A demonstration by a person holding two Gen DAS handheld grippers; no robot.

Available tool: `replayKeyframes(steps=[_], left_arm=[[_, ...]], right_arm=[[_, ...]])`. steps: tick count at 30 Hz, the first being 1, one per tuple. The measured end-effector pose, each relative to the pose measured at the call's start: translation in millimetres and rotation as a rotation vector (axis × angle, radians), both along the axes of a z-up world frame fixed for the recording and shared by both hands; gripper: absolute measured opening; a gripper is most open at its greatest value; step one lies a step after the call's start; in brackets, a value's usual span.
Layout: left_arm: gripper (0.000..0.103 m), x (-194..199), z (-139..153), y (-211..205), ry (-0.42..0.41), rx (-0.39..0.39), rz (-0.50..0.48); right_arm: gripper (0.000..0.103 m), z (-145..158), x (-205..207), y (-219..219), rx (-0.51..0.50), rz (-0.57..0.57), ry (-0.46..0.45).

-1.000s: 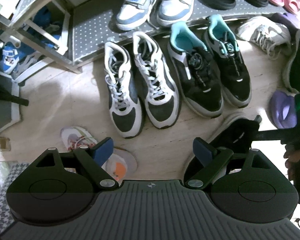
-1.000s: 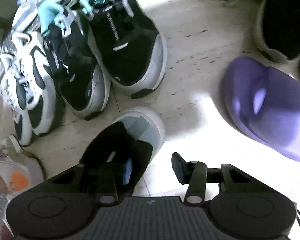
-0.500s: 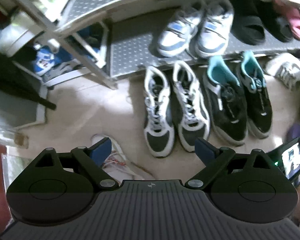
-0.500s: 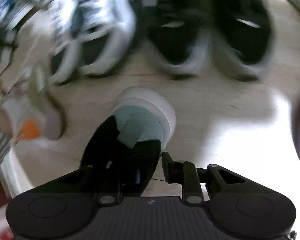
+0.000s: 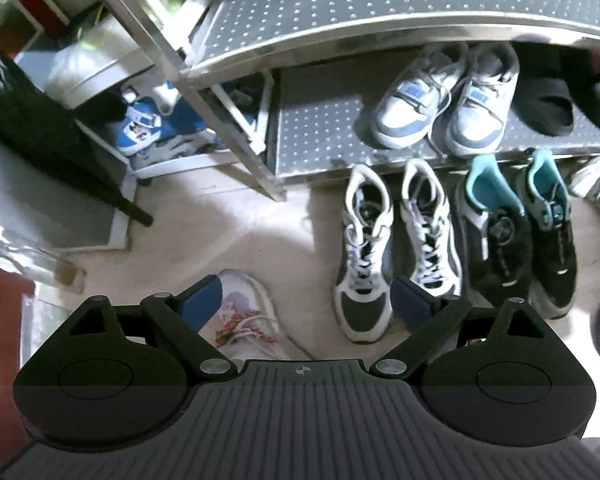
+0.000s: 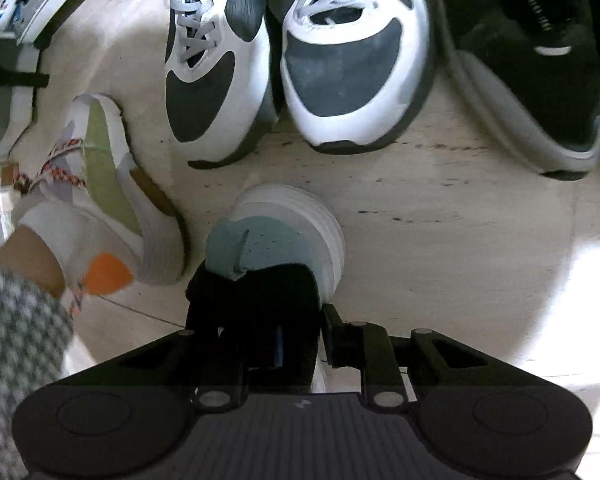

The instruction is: Organize scattered shoes

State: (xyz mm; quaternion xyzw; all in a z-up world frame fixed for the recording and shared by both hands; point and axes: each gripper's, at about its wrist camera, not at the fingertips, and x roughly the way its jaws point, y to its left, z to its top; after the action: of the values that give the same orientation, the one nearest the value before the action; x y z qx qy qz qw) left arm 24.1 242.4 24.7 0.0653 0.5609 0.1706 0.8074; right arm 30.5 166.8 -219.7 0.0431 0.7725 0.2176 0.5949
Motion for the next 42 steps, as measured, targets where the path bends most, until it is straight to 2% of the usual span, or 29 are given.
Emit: replayKeyframes(steps=[5,7,11,12,14,15,16,17,19,22,24,25,29,31,33,36,42], left_arm=[[0.094,2,-9,11,0.020,-0.015,0.042],[0.094,2,-10,10,0.023,-0.017,0.041],[0.094,2,-16,6,0.039,-0.018,0.021],[0.094,2,-17,4,0.040,-0.017,0.017],[0.094,2,-21,1,0.052,-0.021,0.011],[0.094,2,-24,-2,0.060,-0.023,0.005],[0.094,2,-26,-5,0.065,-0.023,-0.002],[0.094,2,-27,-9,0.069,-0.023,-0.013],[0.094,4,-28,-17,0.073,-0.025,-0.032],[0.094,7,-29,-43,0.067,-0.060,-0.100],[0.094,7,-28,-63,0.057,-0.106,-0.148],[0.094,6,-27,-70,0.053,-0.124,-0.165],[0.090,0,-24,-128,0.010,-0.324,-0.314],[0.084,1,-25,-154,0.011,-0.386,-0.392],[0.083,3,-26,-179,0.012,-0.444,-0.468],[0.083,7,-25,-210,0.011,-0.480,-0.562],[0.085,9,-20,-250,-0.016,-0.628,-0.689]], right_arm=[[0.022,-5,0,28,-0.009,0.010,0.010],[0.025,-6,4,31,-0.021,-0.032,0.024],[0.025,-3,7,18,-0.010,-0.193,0.051],[0.028,-2,8,14,-0.003,-0.222,0.052],[0.036,4,8,12,0.035,-0.186,0.040],[0.044,9,10,12,0.058,-0.156,0.032],[0.066,16,15,10,0.069,-0.121,0.047],[0.080,22,18,7,0.075,-0.083,0.073],[0.081,38,22,-9,0.087,-0.019,0.104],[0.082,64,25,-57,0.047,0.010,0.052],[0.082,78,35,-92,0.018,-0.020,0.026],[0.081,90,42,-133,-0.010,-0.070,0.002],[0.078,109,72,-233,-0.104,-0.219,-0.139],[0.077,124,95,-283,-0.152,-0.312,-0.204],[0.077,140,114,-332,-0.179,-0.433,-0.242],[0.076,152,127,-364,-0.228,-0.494,-0.327],[0.073,176,154,-428,-0.326,-0.616,-0.498]])
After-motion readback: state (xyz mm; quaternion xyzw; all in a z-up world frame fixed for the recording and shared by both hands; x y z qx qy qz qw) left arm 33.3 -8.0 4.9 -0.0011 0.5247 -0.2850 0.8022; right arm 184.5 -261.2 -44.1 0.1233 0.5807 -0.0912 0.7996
